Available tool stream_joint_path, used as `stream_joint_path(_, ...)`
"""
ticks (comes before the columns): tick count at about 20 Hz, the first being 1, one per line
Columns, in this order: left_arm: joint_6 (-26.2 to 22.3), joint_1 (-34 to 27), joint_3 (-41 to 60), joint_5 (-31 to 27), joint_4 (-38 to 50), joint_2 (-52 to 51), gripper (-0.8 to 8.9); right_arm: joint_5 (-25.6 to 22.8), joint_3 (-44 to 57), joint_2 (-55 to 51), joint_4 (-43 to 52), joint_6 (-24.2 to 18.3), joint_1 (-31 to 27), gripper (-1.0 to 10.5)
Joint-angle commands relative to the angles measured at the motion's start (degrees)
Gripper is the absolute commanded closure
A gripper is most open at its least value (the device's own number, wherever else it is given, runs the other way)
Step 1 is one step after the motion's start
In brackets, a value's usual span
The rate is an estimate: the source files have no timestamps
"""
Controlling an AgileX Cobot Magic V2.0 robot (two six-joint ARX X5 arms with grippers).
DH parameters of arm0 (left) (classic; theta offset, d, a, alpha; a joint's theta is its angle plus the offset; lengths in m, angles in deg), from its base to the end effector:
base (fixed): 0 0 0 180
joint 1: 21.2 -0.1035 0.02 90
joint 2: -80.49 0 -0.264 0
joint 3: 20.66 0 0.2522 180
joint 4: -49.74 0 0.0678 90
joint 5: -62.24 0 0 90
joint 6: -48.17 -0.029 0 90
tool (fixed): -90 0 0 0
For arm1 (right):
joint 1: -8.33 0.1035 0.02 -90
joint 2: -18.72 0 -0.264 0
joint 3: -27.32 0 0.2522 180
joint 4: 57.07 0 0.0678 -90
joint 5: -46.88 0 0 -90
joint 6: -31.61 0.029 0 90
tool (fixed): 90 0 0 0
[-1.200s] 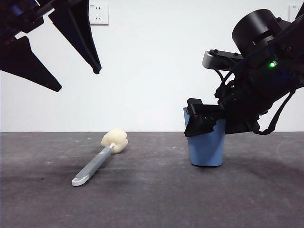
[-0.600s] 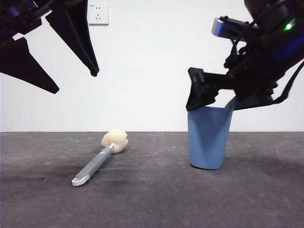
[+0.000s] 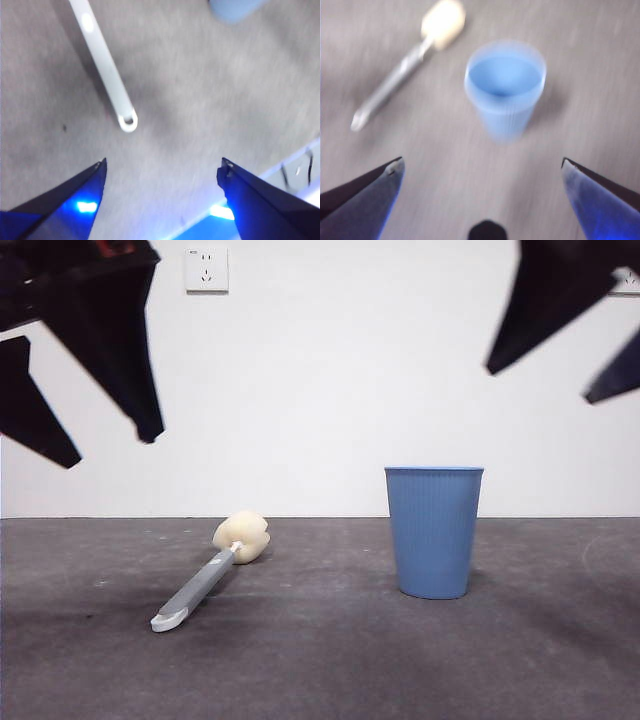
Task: Pick up the cup brush,pick up the cup,insert the brush into the cup,clean the cup,put the cup brush back,put the cup back to the fixed position on the table
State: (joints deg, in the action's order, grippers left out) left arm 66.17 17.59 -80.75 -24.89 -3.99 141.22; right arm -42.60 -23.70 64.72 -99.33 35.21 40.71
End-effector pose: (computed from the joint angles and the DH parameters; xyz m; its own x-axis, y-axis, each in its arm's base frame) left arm 0.1546 -0.1261 0.2523 0.4221 -0.4035 -0.8118 0.4209 0.8803 -0.2187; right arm 0.1391 0.0885 0.2569 0.6674 0.4340 -0.6051 -0.5085 0.8593 0.0555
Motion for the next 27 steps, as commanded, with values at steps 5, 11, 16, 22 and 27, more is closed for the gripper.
stream_joint_path(5, -4.79, 0.13, 0.52, 9.05, -3.78, 0.02, 7.71, 14.43, 0.33, -2.91, -13.9, 10.51, 1.64, 8.2)
stream_joint_path(11, -6.27, 0.11, 0.52, 9.22, -4.0, 0.02, 8.17, 15.91, 0.33, -2.91, -13.99, 10.86, 1.99, 9.5)
stream_joint_path(16, -6.23, 0.13, 0.52, 9.22, -2.69, 0.02, 8.17, 15.65, 0.33, -2.93, -13.99, 10.91, 1.92, 9.5)
stream_joint_path(22, -6.23, 0.13, 0.52, 9.2, 3.5, 0.02, 8.17, 15.67, 0.33, -2.93, -13.99, 10.91, 1.92, 9.5)
stream_joint_path(27, -12.87, -2.29, 0.59, -3.54, 11.5, -6.03, 8.17, 15.65, 0.33, -2.93, -13.99, 10.91, 1.9, 9.5)
